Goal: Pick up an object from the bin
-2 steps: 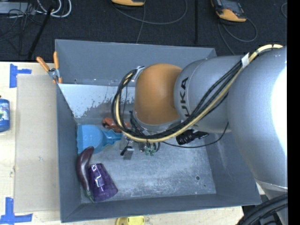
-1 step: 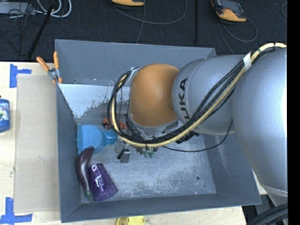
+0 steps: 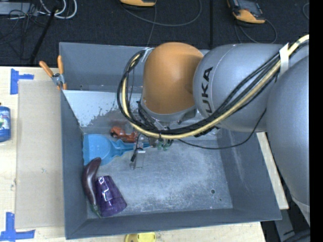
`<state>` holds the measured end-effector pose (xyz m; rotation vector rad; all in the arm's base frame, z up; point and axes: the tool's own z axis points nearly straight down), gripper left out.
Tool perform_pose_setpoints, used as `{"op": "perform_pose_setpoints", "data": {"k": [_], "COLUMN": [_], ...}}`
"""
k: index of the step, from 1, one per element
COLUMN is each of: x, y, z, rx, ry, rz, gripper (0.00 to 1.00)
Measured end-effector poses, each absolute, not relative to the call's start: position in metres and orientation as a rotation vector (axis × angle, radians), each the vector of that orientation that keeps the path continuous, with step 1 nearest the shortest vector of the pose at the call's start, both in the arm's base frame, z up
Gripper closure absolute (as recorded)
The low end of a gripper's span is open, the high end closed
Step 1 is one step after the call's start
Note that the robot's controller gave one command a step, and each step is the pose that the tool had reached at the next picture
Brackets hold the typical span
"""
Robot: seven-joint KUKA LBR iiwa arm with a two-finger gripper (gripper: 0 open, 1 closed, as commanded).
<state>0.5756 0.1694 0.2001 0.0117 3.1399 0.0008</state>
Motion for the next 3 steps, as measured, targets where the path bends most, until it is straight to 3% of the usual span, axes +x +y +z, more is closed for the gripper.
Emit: {"op": "perform_pose_setpoints", "data": {"k": [1, 2, 3], "x": [0.575, 0.586, 0.607], "y": [0.169, 0.174, 0.152], "z": [0.2, 0.159, 0.12], "rx": [0.011, 0.118, 0.031], "ry": [3.14, 3.133, 3.14], "rz": [0.0, 0.004, 0.001], "gripper": [0.0, 0.0, 0.0]}}
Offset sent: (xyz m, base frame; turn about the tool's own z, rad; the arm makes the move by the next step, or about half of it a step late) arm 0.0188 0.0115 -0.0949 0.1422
